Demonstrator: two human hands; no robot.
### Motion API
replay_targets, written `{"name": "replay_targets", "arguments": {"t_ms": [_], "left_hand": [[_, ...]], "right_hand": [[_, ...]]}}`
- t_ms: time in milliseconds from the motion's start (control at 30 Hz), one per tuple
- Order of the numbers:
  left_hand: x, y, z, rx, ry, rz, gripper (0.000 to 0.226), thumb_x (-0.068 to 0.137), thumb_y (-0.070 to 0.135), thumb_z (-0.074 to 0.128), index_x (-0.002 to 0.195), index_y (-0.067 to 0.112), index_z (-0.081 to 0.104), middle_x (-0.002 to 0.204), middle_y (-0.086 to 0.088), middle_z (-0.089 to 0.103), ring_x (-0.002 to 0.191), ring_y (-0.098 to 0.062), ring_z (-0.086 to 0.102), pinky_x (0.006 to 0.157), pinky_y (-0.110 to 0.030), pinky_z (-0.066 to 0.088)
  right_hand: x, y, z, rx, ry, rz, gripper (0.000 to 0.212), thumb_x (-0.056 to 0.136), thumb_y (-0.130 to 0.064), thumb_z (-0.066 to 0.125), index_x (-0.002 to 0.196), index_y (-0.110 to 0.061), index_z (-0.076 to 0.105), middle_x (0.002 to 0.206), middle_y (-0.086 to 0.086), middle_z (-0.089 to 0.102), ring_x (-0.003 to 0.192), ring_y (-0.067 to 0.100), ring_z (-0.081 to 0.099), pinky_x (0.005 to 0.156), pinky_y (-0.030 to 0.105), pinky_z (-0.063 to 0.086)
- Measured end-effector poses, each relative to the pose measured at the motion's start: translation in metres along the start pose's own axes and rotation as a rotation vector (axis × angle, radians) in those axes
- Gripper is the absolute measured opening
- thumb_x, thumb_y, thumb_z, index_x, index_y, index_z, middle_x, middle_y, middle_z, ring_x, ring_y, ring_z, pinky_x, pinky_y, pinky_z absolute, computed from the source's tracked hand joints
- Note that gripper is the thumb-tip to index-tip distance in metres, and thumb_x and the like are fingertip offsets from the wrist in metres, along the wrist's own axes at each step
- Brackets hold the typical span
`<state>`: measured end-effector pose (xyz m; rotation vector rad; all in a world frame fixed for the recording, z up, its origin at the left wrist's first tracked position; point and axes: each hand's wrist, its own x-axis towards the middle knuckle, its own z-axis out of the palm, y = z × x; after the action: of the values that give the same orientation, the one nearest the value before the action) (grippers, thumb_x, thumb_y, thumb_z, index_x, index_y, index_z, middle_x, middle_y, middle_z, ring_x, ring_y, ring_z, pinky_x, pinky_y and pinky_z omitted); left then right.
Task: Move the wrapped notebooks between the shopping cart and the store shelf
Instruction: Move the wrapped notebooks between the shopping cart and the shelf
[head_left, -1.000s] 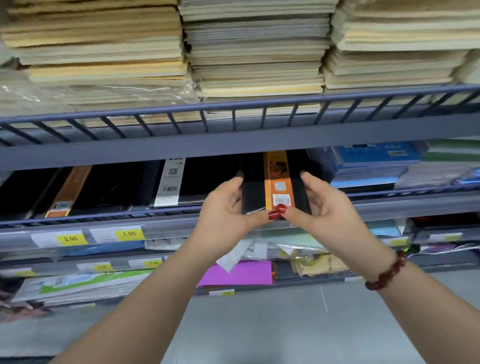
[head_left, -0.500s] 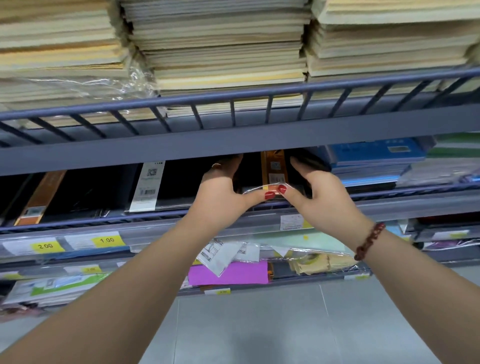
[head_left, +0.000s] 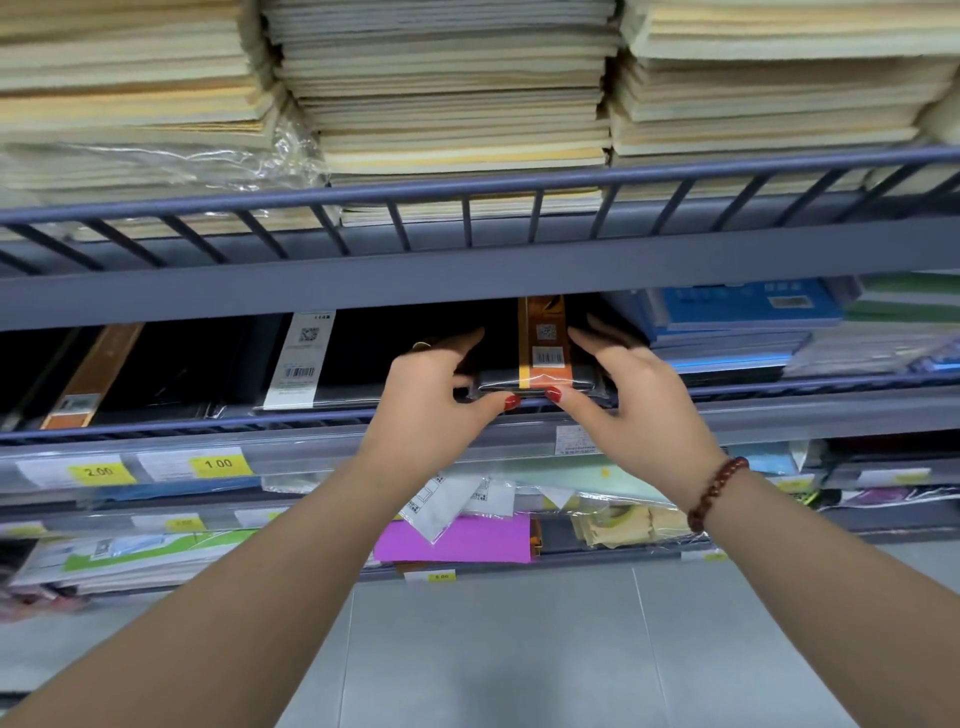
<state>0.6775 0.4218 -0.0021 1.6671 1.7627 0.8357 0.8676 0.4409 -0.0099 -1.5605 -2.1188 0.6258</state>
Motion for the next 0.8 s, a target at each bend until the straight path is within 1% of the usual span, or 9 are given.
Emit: {"name": "replay_targets", "arguments": {"t_ms": [67, 167, 267, 333, 367, 467, 567, 733, 800], "left_hand": [[-0.003, 0.002, -0.002, 0.017, -0.003, -0.004, 0.066, 0.080, 0.021, 0.075, 0.139, 0.020, 0.046, 0.131, -0.004, 0.058, 0.102, -0.009, 0.063, 0.087, -0.020, 0.049], [-0.014, 0.006, -0.014, 0.092, -0.037, -0.006, 0.055, 0.083, 0.019, 0.071, 0.134, 0.014, 0.051, 0.125, -0.008, 0.058, 0.110, -0.017, 0.061, 0.091, -0.019, 0.045], [-0.035, 0.009, -0.036, 0.225, -0.079, 0.054, 0.050, 0.086, 0.020, 0.066, 0.134, 0.013, 0.052, 0.128, -0.007, 0.055, 0.121, -0.019, 0.051, 0.099, -0.019, 0.035], [-0.053, 0.010, -0.057, 0.294, -0.079, 0.039, 0.049, 0.088, 0.022, 0.063, 0.135, 0.013, 0.050, 0.133, -0.004, 0.052, 0.126, -0.018, 0.046, 0.101, -0.018, 0.030], [-0.063, 0.010, -0.069, 0.325, -0.073, 0.020, 0.049, 0.089, 0.023, 0.062, 0.136, 0.014, 0.049, 0.135, -0.004, 0.051, 0.128, -0.019, 0.044, 0.103, -0.021, 0.030], [-0.097, 0.007, -0.110, 0.448, -0.050, -0.048, 0.051, 0.089, 0.025, 0.059, 0.137, 0.015, 0.047, 0.140, -0.006, 0.048, 0.130, -0.024, 0.042, 0.106, -0.034, 0.036], [-0.138, 0.007, -0.160, 0.593, -0.036, -0.113, 0.055, 0.091, 0.029, 0.056, 0.142, 0.016, 0.041, 0.144, -0.005, 0.044, 0.132, -0.026, 0.040, 0.105, -0.036, 0.038], [-0.217, 0.008, -0.254, 0.740, 0.094, -0.173, 0.053, 0.087, 0.025, 0.061, 0.135, 0.008, 0.050, 0.129, -0.012, 0.057, 0.120, -0.034, 0.052, 0.097, -0.043, 0.046], [-0.252, 0.007, -0.293, 0.777, 0.155, -0.217, 0.052, 0.086, 0.025, 0.062, 0.133, 0.006, 0.051, 0.125, -0.014, 0.059, 0.116, -0.035, 0.054, 0.093, -0.043, 0.048]], "right_hand": [[-0.001, -0.003, -0.004, -0.021, -0.037, 0.002, 0.062, 0.089, -0.038, 0.057, 0.144, -0.023, 0.033, 0.126, 0.006, 0.051, 0.123, 0.018, 0.043, 0.095, 0.022, 0.034], [-0.010, -0.016, -0.016, -0.096, -0.052, -0.030, 0.059, 0.089, -0.037, 0.056, 0.142, -0.020, 0.036, 0.136, 0.007, 0.044, 0.131, 0.020, 0.036, 0.105, 0.031, 0.034], [-0.025, -0.038, -0.030, -0.239, -0.074, -0.156, 0.052, 0.091, -0.034, 0.053, 0.138, -0.016, 0.041, 0.137, 0.004, 0.045, 0.129, 0.021, 0.035, 0.107, 0.033, 0.033], [-0.036, -0.059, -0.035, -0.307, -0.118, -0.260, 0.051, 0.091, -0.034, 0.053, 0.137, -0.015, 0.044, 0.139, 0.004, 0.046, 0.130, 0.022, 0.036, 0.109, 0.037, 0.033], [-0.040, -0.071, -0.035, -0.328, -0.148, -0.305, 0.051, 0.090, -0.035, 0.053, 0.137, -0.014, 0.044, 0.140, 0.004, 0.046, 0.131, 0.023, 0.037, 0.110, 0.038, 0.033], [-0.051, -0.115, -0.033, -0.347, -0.204, -0.401, 0.052, 0.090, -0.037, 0.052, 0.137, -0.016, 0.044, 0.141, 0.003, 0.046, 0.132, 0.023, 0.036, 0.111, 0.038, 0.031], [-0.056, -0.168, -0.030, -0.310, -0.229, -0.495, 0.052, 0.090, -0.038, 0.051, 0.137, -0.017, 0.044, 0.140, 0.001, 0.047, 0.131, 0.022, 0.036, 0.108, 0.037, 0.032], [-0.067, -0.267, -0.015, -0.292, -0.251, -0.683, 0.051, 0.085, -0.039, 0.055, 0.130, -0.017, 0.051, 0.130, 0.003, 0.055, 0.123, 0.026, 0.045, 0.102, 0.038, 0.039], [-0.074, -0.310, -0.008, -0.316, -0.267, -0.769, 0.049, 0.084, -0.040, 0.055, 0.127, -0.019, 0.051, 0.127, 0.002, 0.056, 0.121, 0.025, 0.045, 0.100, 0.037, 0.039]]}}
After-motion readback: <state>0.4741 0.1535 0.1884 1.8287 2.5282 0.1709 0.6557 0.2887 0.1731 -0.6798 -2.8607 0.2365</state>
